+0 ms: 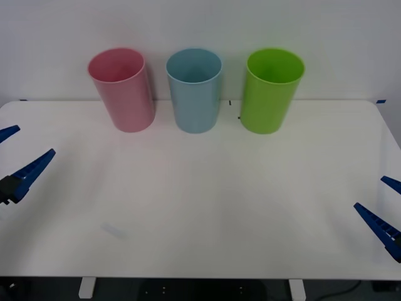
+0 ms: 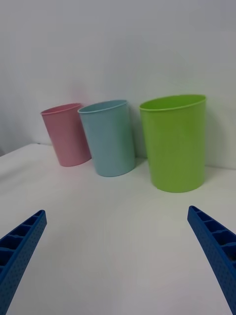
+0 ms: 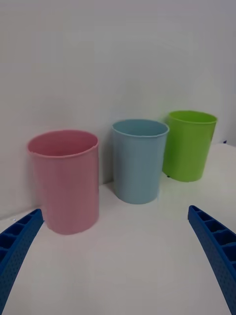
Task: Grasp the object on the table and drop it into the matching bin: aluminum can to the light blue bin, PET bottle to the pink bin.
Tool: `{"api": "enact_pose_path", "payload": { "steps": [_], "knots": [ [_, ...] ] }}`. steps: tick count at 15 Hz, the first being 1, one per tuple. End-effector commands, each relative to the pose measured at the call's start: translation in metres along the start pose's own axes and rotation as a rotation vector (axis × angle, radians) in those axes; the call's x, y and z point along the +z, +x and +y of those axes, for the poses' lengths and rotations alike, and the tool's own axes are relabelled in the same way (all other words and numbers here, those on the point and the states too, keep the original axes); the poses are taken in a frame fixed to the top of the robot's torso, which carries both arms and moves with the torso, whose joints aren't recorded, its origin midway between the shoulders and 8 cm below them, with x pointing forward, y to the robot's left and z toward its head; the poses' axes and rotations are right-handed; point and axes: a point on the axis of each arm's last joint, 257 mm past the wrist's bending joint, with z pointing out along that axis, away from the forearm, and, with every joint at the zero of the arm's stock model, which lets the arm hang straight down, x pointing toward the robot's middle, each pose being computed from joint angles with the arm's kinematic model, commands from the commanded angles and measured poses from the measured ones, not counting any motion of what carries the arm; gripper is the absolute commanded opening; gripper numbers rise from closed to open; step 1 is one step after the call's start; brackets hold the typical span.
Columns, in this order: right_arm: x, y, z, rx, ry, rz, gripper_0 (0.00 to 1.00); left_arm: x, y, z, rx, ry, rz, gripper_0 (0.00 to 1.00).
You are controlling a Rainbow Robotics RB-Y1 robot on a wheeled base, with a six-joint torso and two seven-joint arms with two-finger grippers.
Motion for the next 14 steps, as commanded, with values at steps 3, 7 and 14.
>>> {"api": "enact_pose_path", "payload": {
  "steps": [3,7,14],
  "knots": [
    [0.000,0.000,0.000,0.000,0.000,0.000,1.00,-0.035,0.018,-0.006,-0.027,-0.003,0.046,1.00],
    [0.000,0.000,0.000,0.000,0.000,0.000,1.00,-0.039,0.028,-0.017,-0.061,0.014,0.057,1.00],
    [0.000,0.000,0.000,0.000,0.000,0.000,1.00,-0.033,0.033,-0.024,-0.072,0.034,0.063,1.00]
  ]
}}
